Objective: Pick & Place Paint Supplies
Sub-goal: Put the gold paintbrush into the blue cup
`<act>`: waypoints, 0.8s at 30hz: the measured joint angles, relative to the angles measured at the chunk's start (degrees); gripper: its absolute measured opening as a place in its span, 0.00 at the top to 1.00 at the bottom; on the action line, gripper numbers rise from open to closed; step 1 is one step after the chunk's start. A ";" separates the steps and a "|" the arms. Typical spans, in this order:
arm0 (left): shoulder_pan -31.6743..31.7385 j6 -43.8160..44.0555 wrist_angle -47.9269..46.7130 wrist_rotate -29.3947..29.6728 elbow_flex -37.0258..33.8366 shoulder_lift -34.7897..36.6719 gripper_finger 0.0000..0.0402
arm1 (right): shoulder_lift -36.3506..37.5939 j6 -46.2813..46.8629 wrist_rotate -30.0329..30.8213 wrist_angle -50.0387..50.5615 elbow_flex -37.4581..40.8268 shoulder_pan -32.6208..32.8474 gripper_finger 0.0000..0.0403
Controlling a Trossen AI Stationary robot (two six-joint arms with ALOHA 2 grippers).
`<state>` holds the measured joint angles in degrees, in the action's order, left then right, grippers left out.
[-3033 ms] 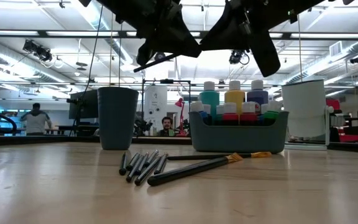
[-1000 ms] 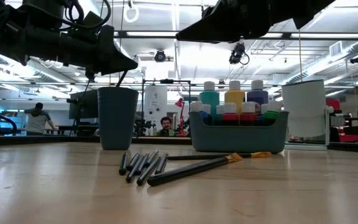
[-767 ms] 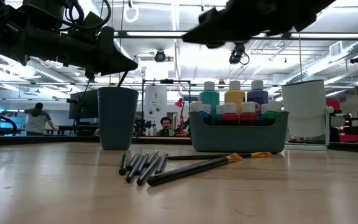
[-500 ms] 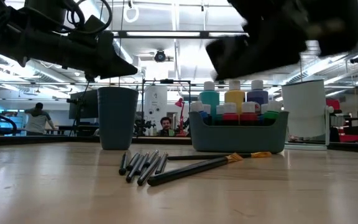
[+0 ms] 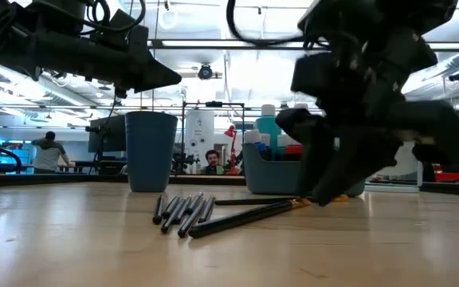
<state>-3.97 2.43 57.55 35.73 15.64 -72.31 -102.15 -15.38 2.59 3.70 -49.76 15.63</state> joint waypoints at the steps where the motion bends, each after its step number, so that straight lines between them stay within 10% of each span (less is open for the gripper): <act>1: -0.02 0.12 0.09 0.01 0.00 0.00 0.85 | 0.00 0.00 -0.11 0.16 0.00 -0.31 0.68; 24: -0.06 0.37 0.16 -1.55 0.00 0.00 0.85 | 0.11 -1.81 -3.94 3.11 -0.08 -2.17 0.74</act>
<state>-4.03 2.81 57.71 34.17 15.64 -72.31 -102.04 -17.19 -1.35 6.81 -49.84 13.45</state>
